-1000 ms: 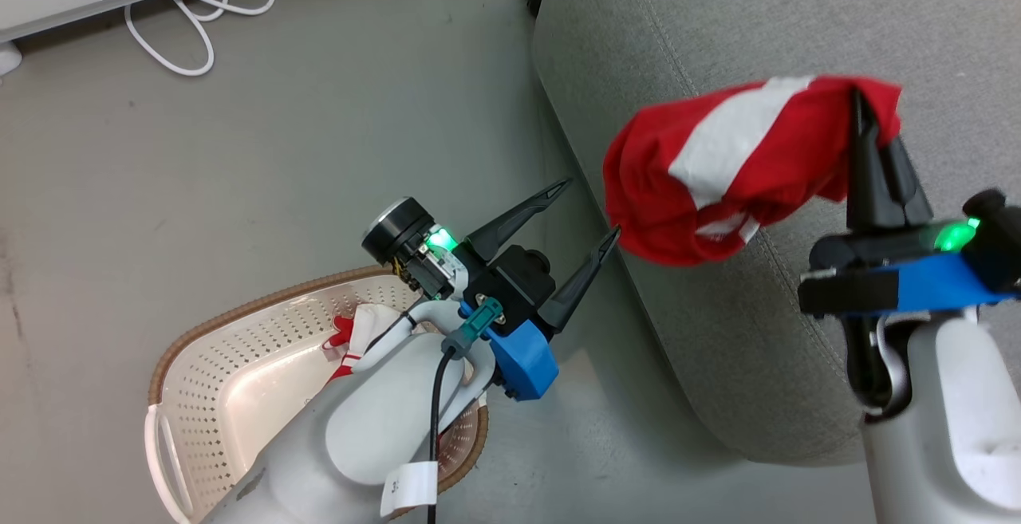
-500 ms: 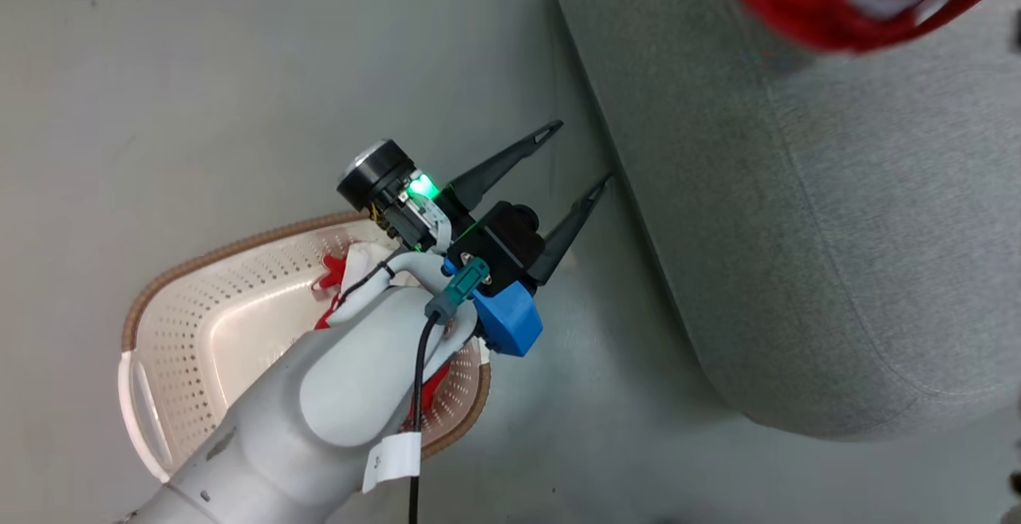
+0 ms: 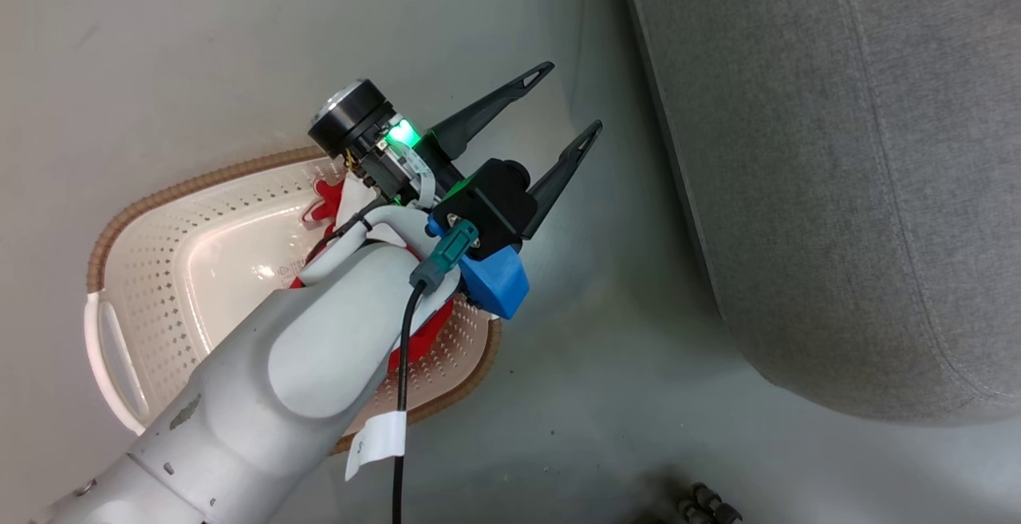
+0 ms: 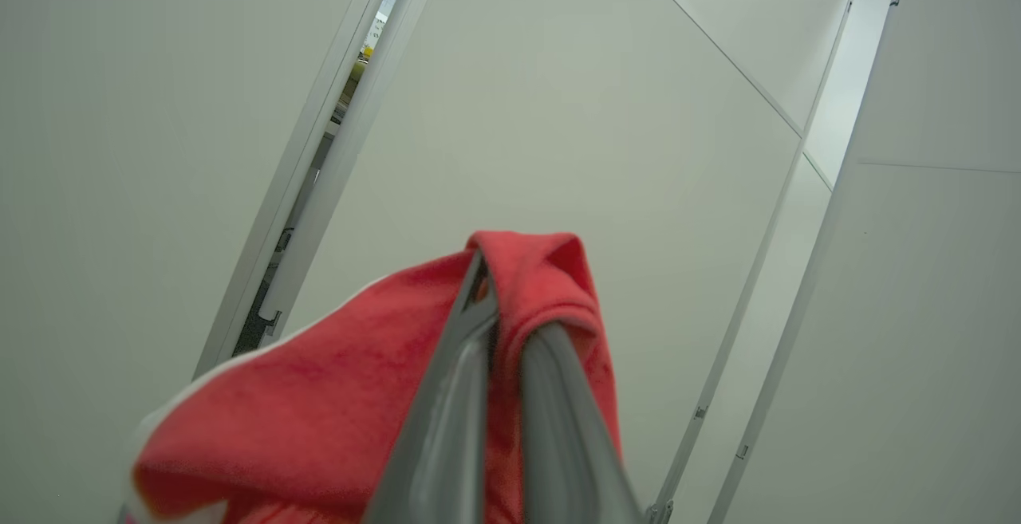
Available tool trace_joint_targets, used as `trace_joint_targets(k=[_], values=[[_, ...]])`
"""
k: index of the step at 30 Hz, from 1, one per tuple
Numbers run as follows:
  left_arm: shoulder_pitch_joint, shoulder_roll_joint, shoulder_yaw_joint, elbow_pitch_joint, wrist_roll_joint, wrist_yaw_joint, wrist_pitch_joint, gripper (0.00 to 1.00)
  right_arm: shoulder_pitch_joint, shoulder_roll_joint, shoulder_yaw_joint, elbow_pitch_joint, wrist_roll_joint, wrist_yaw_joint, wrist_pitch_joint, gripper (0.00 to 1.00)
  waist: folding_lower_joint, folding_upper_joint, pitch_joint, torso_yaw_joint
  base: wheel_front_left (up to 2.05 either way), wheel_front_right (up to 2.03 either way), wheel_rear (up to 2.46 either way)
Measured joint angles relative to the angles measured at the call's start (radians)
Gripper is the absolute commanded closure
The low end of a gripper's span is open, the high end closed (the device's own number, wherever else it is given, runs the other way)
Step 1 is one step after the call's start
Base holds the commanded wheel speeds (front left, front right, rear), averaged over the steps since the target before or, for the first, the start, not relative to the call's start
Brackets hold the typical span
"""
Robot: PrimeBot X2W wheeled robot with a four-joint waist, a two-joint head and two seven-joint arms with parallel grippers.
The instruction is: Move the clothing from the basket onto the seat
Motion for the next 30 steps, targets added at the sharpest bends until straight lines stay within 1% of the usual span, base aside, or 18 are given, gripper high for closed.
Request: trace_joint_targets(k=[3,8,10,17,29,30], values=[[-0.006,0.011,-0.002,-0.017,0.003,0.001,0.009,0.0,0.014,-0.017,-0.052,0.043,0.001,0.0,0.0,1.0,0.0,0.0,0.028,-0.003,0.0,0.0,0.0],[-0.022,0.021,-0.01,-0.036,0.005,0.001,0.016,0.0,0.061,-0.023,-0.115,0.144,0.004,0.0,0.0,1.0,0.0,0.0,0.063,-0.006,0.0,0.0,0.0],[-0.023,0.025,-0.014,-0.043,0.006,0.001,0.021,0.0,0.079,-0.017,-0.117,0.176,0.002,0.0,0.0,1.0,-0.0001,0.0,0.072,-0.006,0.0,0.0,0.0],[-0.039,0.027,-0.023,-0.055,0.004,0.002,0.023,0.0,0.125,0.039,-0.113,0.274,-0.016,0.0,0.0,1.0,0.0,0.0,0.086,0.005,0.0,0.0,0.0],[-0.057,0.016,-0.029,-0.048,-0.006,0.01,0.007,0.0,0.162,0.072,-0.116,0.445,-0.021,0.0,0.0,1.0,-0.0001,0.0,0.096,0.043,0.0,0.0,0.0],[-0.058,0.014,-0.029,-0.045,-0.007,0.012,0.007,0.0,0.168,0.076,-0.118,0.45,-0.021,0.0,0.0,0.87,-0.0001,0.0,0.096,0.045,0.0,0.0,0.0]])
